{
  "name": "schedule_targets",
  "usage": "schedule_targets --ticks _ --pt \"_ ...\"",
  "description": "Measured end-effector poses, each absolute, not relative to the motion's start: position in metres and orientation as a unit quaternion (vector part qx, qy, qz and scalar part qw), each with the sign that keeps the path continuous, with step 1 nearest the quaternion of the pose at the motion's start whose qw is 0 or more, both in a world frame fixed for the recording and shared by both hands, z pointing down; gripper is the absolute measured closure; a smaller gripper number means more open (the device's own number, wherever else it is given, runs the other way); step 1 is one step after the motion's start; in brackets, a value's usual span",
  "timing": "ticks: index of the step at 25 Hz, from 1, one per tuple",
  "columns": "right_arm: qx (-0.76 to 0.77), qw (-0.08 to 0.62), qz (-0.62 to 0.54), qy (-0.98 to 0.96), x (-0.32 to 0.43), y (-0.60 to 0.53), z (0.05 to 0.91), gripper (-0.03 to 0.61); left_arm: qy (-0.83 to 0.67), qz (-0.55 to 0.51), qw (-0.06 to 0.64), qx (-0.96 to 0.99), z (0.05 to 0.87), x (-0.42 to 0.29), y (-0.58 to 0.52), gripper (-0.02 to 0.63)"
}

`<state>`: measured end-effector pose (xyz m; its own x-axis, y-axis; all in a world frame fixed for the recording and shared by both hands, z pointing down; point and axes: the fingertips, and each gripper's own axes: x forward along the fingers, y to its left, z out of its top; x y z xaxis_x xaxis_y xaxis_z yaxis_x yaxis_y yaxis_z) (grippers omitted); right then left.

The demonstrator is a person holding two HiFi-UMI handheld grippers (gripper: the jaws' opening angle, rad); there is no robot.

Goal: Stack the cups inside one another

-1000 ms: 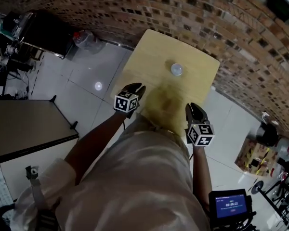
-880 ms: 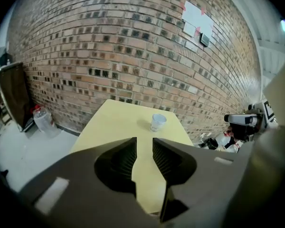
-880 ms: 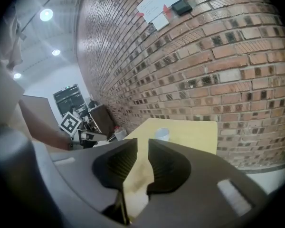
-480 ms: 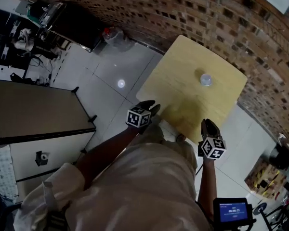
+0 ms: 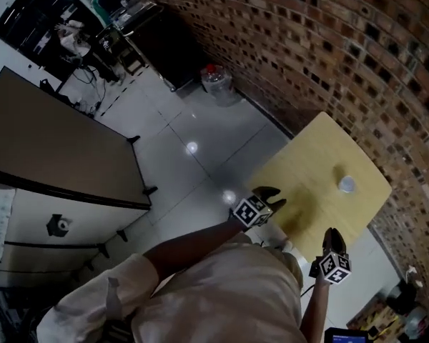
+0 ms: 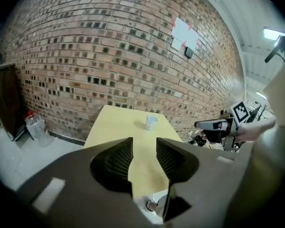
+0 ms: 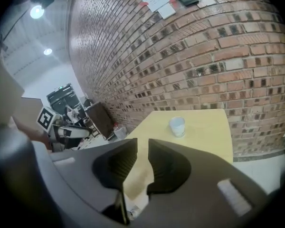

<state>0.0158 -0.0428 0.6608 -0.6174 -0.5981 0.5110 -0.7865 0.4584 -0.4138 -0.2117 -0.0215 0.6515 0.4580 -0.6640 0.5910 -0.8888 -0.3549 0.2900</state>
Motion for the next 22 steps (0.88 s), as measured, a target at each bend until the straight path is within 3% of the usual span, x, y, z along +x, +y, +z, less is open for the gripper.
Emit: schedule_targets --ticks 11,17,22 --pt "0.425 0.136 0.262 -0.856 -0.105 -0.013 0.605 0.512 -0.451 0.185 0.247 0.838 0.595 -0.294 0.028 0.443" --pt "0.444 0.130 0.257 -0.848 -0.137 0.026 0.600 0.512 -0.396 0.211 0.220 0.866 0.602 -0.296 0.063 0.449" --pt "0.477 0.102 0.274 -0.829 -0.151 0.075 0.605 0.512 -0.351 0.222 0.238 0.878 0.615 -0.296 0.104 0.452"
